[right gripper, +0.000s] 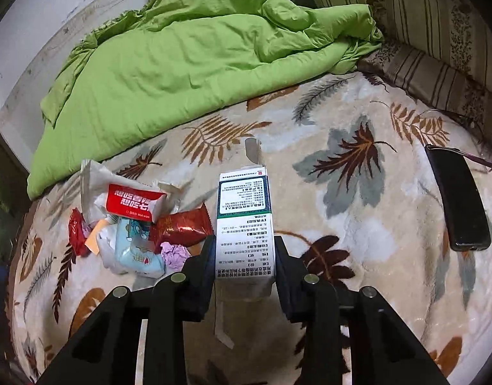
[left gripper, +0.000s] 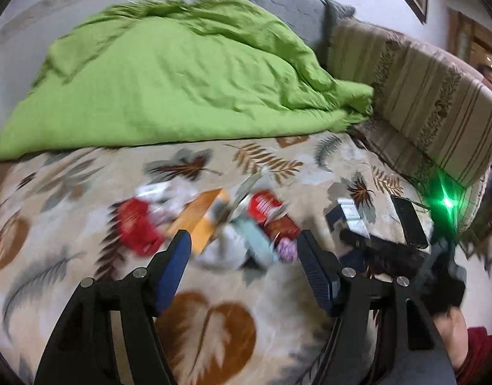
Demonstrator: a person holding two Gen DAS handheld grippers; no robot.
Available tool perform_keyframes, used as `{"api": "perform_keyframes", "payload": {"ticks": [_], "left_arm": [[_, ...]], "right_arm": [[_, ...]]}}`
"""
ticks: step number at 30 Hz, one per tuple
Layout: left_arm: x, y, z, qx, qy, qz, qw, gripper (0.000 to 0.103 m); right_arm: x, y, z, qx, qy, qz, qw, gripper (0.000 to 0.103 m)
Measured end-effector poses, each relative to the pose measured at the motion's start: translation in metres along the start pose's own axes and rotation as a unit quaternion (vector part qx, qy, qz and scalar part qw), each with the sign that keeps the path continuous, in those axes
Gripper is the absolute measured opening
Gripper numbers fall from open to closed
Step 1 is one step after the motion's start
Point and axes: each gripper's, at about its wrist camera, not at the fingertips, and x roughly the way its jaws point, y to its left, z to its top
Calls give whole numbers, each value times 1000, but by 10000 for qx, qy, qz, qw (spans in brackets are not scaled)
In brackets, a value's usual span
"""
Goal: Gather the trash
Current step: 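Grasp the white-green medicine box with the right tool, then grasp the white snack bag with red print with the left tool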
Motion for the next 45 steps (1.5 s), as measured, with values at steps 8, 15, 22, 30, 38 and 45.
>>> {"api": "perform_keyframes", "payload": {"ticks": [8, 15, 22, 30, 38, 45], "left_arm": [[97, -16, 33, 477, 544, -177, 9972, 69], [121, -6, 27, -167, 315, 52, 9993, 28], [50, 17, 10, -746, -360, -173, 9964, 12], [-55, 63, -68, -1458, -1103, 122, 9831, 12], [-65, 111, -155, -2276, -460, 376, 9719, 16], [-66, 110, -172, -2270, -192, 288, 9733, 30]], "right_arm": [[4, -8, 4, 179, 52, 240, 9995, 36], [13, -5, 5, 170, 154, 356, 9991, 36], [13, 8, 3, -31, 128, 405, 9991, 36], [-2, 39, -5, -588, -148, 999, 9931, 36], [-7, 101, -39, -1748, 224, 1959, 9647, 36], [9, 139, -74, -2600, 756, 1978, 9421, 36]]}}
